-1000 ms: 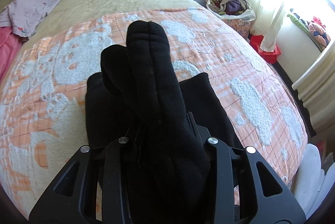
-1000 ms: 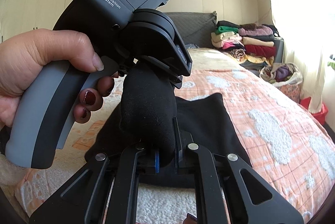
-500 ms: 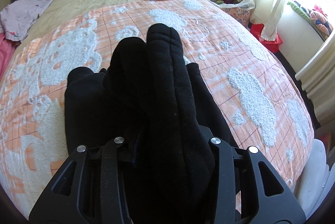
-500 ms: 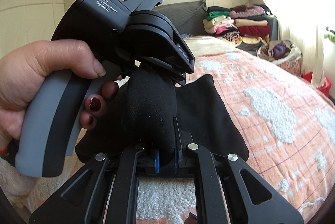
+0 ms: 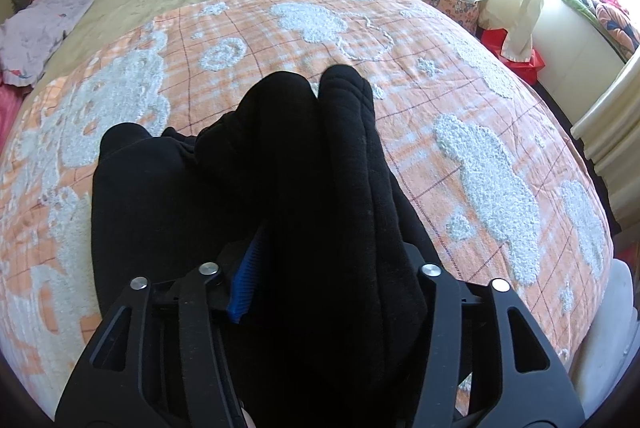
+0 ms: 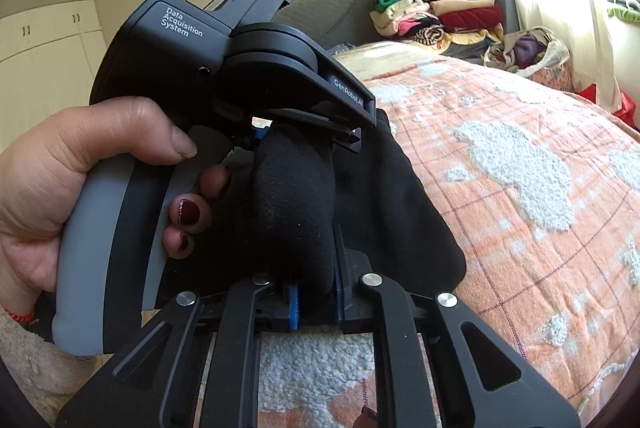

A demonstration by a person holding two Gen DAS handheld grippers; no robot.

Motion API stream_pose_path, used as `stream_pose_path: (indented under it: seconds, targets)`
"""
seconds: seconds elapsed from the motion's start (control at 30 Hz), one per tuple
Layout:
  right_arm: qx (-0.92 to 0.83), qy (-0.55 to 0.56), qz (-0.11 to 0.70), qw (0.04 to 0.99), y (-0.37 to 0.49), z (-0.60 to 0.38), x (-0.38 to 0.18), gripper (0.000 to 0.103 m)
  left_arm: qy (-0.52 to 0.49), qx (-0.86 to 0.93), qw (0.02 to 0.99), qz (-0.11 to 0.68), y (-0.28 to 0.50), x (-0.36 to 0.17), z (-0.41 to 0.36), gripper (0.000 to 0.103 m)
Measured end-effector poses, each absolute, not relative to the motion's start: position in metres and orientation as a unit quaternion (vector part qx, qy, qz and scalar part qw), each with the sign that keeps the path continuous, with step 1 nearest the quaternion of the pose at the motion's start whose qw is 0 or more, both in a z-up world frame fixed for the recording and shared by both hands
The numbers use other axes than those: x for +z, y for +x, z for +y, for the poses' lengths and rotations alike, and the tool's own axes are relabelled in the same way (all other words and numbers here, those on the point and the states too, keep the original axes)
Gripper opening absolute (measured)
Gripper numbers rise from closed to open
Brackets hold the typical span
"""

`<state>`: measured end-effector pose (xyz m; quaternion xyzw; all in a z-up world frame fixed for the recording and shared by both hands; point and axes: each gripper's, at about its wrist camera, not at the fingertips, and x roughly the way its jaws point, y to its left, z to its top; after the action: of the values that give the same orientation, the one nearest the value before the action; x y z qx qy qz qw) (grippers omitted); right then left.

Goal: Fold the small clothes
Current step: 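Fold the gripped side over the sweatshirt with the right tool, then open the right tool and release the folded sweatshirt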

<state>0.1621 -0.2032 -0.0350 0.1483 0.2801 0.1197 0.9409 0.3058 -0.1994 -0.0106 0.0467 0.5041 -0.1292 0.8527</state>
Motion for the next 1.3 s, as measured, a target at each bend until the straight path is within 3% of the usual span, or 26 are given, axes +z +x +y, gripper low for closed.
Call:
stream_pose_path:
  seconds: [0.23, 0.3, 0.53, 0.6, 0.67, 0.83, 1.1, 1.13, 1.23, 1.3]
  targets:
    - [0.111, 0.160, 0.297, 0.935, 0.162, -0.212, -0.042, 0.032, 0.041, -0.139, 0.851, 0.505, 0.306, -0.011, -0.203, 0.061]
    - [0.109, 0.165, 0.302, 0.932, 0.162, -0.214, -0.044, 0.033, 0.025, -0.153, 0.851, 0.501, 0.305, -0.009, -0.201, 0.074]
    - [0.121, 0.182, 0.311, 0.925, 0.159, -0.221, -0.044, 0.037, 0.004, -0.166, 0.874, 0.457, 0.291, 0.021, -0.177, 0.074]
    - [0.131, 0.193, 0.316, 0.920, 0.159, -0.224, -0.042, 0.042, -0.003, -0.156, 0.883, 0.442, 0.287, 0.029, -0.160, 0.075]
    - [0.147, 0.206, 0.319, 0.913, 0.161, -0.227, -0.038, 0.056, -0.003, -0.139, 0.894, 0.427, 0.281, 0.034, -0.142, 0.075]
    - [0.169, 0.235, 0.328, 0.899, 0.176, -0.236, -0.028, 0.063, 0.025, -0.085, 0.905, 0.417, 0.264, 0.024, -0.099, 0.075]
    - [0.184, 0.264, 0.387, 0.864, 0.228, -0.246, -0.029, 0.063, 0.016, -0.098, 0.896, 0.433, 0.238, 0.002, -0.078, 0.075]
    - [0.188, 0.264, 0.392, 0.861, 0.234, -0.247, -0.030, 0.060, 0.016, -0.101, 0.895, 0.434, 0.236, 0.000, -0.079, 0.075]
    - [0.195, 0.229, 0.392, 0.869, 0.234, -0.238, -0.025, 0.025, 0.017, -0.105, 0.895, 0.434, 0.232, -0.003, -0.081, 0.075]
    - [0.200, 0.204, 0.379, 0.880, 0.229, -0.235, -0.015, 0.022, 0.017, -0.107, 0.894, 0.434, 0.229, -0.004, -0.084, 0.075]
